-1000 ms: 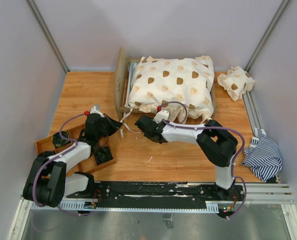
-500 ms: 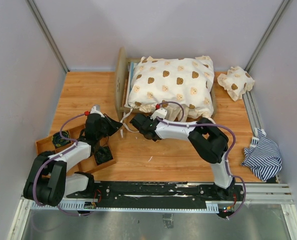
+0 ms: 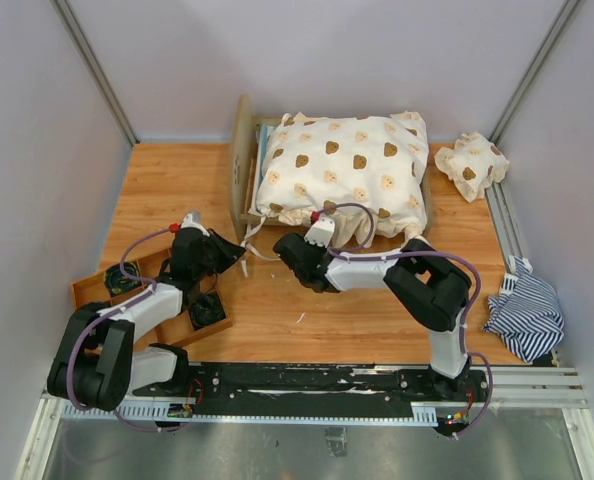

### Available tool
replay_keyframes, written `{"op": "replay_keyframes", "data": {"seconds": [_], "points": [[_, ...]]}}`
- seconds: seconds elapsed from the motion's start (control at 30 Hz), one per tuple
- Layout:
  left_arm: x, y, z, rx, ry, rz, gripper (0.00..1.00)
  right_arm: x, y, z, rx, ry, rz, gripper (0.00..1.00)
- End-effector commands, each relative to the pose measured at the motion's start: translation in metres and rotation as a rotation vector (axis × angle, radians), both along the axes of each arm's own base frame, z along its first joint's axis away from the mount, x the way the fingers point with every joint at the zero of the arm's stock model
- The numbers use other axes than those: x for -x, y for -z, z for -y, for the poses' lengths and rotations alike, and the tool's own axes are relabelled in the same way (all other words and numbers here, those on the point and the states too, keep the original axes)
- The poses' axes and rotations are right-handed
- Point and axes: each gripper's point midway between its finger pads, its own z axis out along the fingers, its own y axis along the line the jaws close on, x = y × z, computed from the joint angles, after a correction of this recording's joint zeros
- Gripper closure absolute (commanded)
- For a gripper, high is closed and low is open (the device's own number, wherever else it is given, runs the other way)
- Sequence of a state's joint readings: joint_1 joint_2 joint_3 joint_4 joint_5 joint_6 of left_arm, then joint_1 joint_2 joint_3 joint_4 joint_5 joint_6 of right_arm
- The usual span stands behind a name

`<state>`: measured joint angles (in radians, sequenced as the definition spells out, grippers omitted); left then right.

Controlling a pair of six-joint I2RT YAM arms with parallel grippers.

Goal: Set up the pet bed

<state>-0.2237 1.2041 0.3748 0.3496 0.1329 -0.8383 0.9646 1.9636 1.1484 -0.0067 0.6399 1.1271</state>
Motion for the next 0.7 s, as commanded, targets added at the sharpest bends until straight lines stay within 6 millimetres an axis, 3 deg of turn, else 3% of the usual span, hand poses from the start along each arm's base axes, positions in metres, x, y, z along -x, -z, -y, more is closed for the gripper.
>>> {"op": "replay_keyframes", "data": {"seconds": [0.0, 0.13, 0.27, 0.37, 0.53, 0.67], "points": [[0.002, 0.007, -0.004, -0.009, -0.009, -0.008, 0.84, -0.004, -0.007, 0.015, 0.177, -0.240, 0.116, 1.00], [0.000, -0.001, -0.004, -0.027, 0.004, 0.028, 0.67, -0.008, -0.029, 0.005, 0.206, -0.408, 0.225, 1.00], [-0.004, -0.022, -0.005, -0.073, 0.028, 0.121, 0.57, -0.002, -0.056, -0.011, 0.205, -0.588, 0.326, 1.00], [-0.007, -0.040, -0.006, -0.111, 0.035, 0.198, 0.56, -0.002, -0.077, -0.020, 0.237, -0.692, 0.416, 1.00], [0.001, -0.061, 0.015, -0.215, 0.170, 0.365, 0.57, -0.004, -0.106, -0.030, 0.290, -0.797, 0.572, 1.00], [0.004, -0.073, 0.025, -0.200, 0.216, 0.455, 0.61, -0.006, -0.116, -0.043, 0.342, -0.915, 0.674, 1.00]]}}
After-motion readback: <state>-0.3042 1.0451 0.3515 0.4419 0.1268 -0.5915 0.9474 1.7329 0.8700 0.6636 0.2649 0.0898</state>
